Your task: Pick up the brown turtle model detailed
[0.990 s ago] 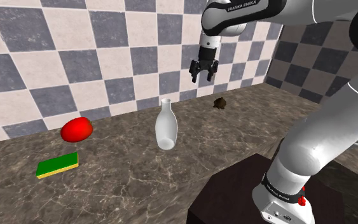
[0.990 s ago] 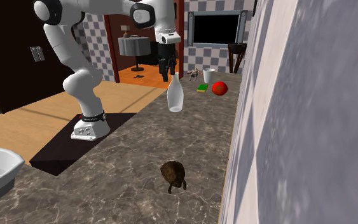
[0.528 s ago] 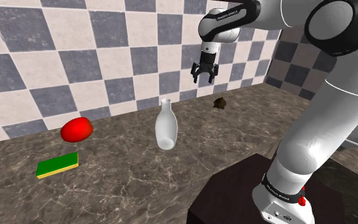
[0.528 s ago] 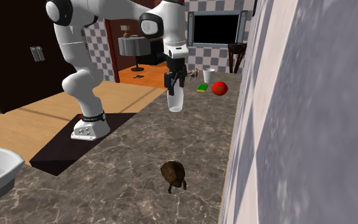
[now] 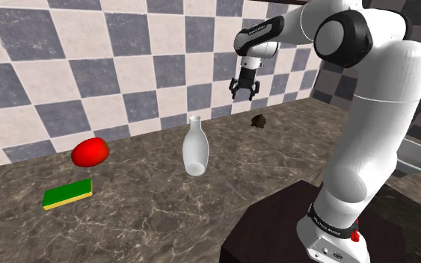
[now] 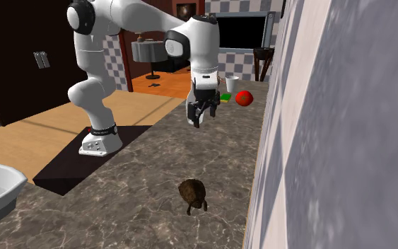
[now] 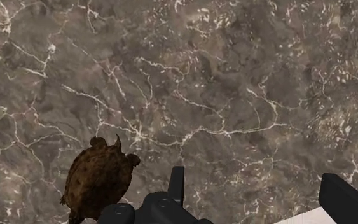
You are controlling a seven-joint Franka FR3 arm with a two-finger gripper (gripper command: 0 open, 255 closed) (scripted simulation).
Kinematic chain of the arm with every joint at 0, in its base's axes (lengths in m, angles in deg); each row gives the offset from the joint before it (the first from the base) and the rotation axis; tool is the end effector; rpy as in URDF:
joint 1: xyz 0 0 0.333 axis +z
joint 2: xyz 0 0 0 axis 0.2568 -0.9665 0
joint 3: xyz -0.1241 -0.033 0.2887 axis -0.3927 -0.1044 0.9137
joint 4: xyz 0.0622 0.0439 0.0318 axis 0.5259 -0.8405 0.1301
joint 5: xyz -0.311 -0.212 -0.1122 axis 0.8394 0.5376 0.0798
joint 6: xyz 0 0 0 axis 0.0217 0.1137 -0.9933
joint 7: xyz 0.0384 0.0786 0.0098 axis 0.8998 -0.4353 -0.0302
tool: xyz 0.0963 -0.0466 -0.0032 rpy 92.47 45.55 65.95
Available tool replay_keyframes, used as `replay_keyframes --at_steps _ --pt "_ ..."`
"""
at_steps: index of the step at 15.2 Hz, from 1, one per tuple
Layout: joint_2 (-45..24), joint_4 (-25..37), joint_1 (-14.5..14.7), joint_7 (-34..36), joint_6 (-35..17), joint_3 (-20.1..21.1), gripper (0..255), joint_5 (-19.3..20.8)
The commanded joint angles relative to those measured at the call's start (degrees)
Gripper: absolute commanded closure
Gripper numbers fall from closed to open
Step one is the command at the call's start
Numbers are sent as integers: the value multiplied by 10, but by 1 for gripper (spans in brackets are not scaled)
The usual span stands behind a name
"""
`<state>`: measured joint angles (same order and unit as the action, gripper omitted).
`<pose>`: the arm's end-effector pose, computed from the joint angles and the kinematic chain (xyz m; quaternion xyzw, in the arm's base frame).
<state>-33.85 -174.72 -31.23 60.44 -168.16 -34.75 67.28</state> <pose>0.5197 -0.3055 0.4495 -0.9237 0.3773 0.0125 0.0649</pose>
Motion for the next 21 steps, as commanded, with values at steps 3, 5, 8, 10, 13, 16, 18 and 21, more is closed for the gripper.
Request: replay_keyframes --at_steps 3,5,8,10,13,16,18,21 --pt "-66 52 -30 6 6 -18 0 -30" --pt "-100 81 -47 10 11 -24 0 -46" --pt "-152 126 -74 18 21 -33 0 -69" --pt "-185 157 -94 24 28 -37 0 -84" --pt "-236 203 -124 36 39 -43 0 -105" --pt "-285 251 -155 50 51 -47 0 -125" --pt "-318 284 -177 61 60 -49 0 -137" --pt "-339 299 -189 66 59 -49 0 -144"
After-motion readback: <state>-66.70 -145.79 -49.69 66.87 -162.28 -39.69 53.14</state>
